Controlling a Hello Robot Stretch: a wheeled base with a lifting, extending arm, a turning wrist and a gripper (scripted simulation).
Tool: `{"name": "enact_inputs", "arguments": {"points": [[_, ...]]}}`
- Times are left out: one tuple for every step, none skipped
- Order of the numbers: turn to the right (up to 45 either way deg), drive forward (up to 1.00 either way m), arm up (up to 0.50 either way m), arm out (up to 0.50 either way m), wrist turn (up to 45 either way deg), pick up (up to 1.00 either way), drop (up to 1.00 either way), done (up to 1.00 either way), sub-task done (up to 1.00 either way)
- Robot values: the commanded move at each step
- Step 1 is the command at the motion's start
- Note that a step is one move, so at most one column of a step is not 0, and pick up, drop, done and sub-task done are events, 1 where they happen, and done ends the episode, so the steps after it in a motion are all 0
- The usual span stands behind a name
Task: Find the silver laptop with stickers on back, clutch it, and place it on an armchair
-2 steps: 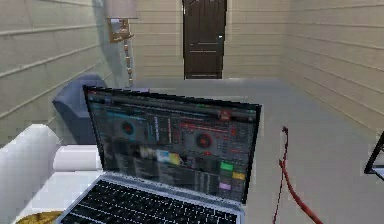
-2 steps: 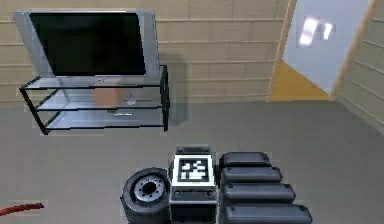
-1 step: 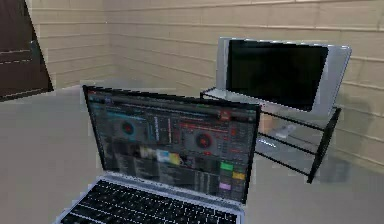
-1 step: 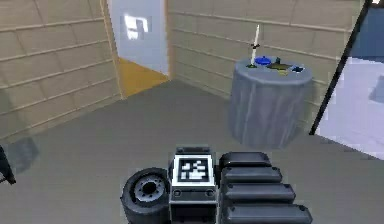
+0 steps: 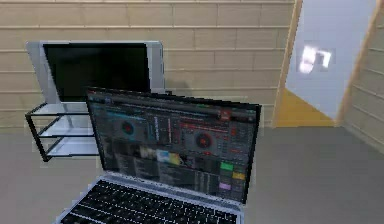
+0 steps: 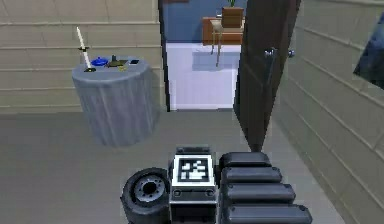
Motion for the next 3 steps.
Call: {"name": "enact_inputs", "arguments": {"points": [[45.0, 0.0, 0.0, 0.0, 0.0, 0.0, 0.0, 0.0, 0.0], [9.0, 0.0, 0.0, 0.0, 0.0, 0.0, 0.0, 0.0, 0.0], [0.0, 0.25, 0.0, 0.0, 0.0, 0.0, 0.0, 0.0, 0.0]]}}
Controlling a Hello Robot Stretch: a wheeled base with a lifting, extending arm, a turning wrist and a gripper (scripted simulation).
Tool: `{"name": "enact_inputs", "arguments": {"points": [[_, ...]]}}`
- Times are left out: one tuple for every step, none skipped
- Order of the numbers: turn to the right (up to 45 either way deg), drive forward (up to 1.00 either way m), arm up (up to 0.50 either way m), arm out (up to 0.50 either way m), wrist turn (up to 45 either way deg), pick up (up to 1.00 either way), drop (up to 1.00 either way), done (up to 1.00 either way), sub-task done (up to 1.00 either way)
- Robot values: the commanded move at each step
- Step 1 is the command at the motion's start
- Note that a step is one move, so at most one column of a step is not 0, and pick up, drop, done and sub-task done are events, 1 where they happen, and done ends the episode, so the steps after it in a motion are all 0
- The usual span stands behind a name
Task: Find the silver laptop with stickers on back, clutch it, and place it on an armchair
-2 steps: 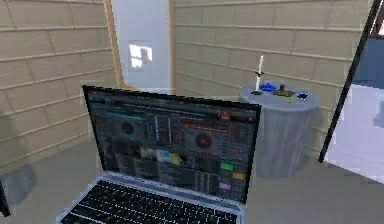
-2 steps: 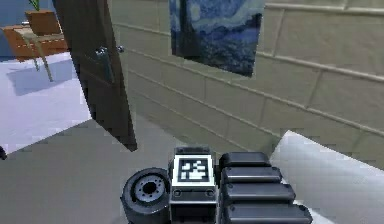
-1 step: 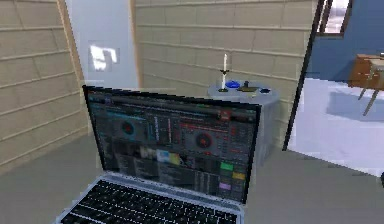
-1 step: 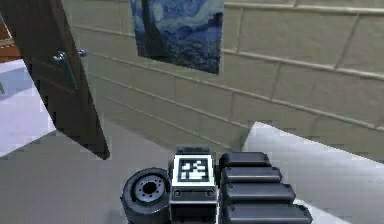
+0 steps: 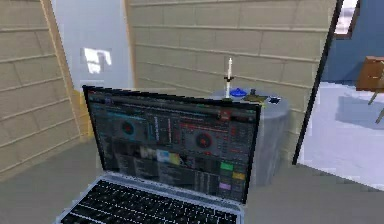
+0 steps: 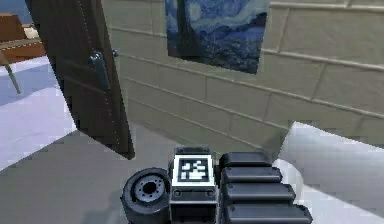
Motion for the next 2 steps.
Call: {"name": "enact_inputs", "arguments": {"points": [[-27.0, 0.0, 0.0, 0.0, 0.0, 0.0, 0.0, 0.0, 0.0], [-3.0, 0.0, 0.0, 0.0, 0.0, 0.0, 0.0, 0.0, 0.0]]}}
